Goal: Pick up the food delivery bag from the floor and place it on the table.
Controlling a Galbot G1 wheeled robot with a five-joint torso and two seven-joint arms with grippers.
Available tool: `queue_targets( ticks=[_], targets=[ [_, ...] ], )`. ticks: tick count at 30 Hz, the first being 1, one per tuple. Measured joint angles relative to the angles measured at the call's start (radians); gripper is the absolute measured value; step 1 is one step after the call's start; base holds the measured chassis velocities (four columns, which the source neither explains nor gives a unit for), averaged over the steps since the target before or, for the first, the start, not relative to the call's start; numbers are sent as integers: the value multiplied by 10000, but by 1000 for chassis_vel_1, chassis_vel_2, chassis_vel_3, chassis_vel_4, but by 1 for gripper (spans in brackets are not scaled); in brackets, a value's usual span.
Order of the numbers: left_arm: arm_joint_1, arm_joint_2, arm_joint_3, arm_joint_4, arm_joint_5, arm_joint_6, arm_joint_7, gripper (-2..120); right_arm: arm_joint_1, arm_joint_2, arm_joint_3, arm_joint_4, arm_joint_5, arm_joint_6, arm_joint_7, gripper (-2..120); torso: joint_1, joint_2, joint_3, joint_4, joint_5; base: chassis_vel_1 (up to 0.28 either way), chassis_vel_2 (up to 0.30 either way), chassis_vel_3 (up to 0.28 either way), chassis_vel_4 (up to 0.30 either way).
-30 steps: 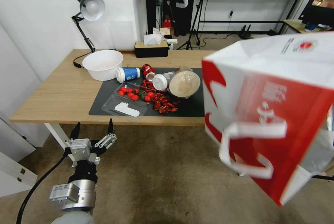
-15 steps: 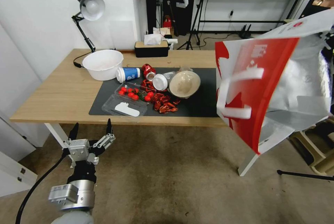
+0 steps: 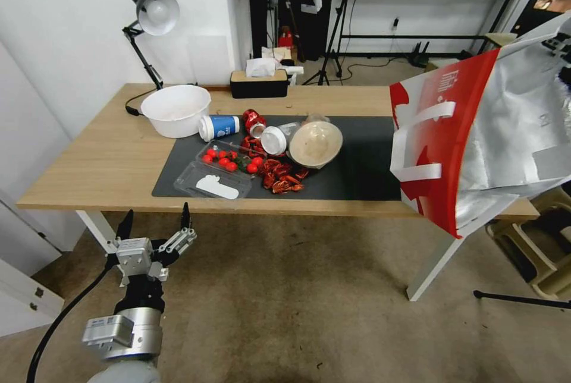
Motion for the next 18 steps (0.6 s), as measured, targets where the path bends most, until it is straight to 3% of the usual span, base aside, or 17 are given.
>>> queue_targets(
  ticks=[18],
  targets=[
    [-34, 63, 34, 54, 43, -97, -6, 100, 86, -681, -753, -886, 1133, 195, -11, 0, -2, -4, -3, 1, 1, 0, 0, 0, 0]
  ],
)
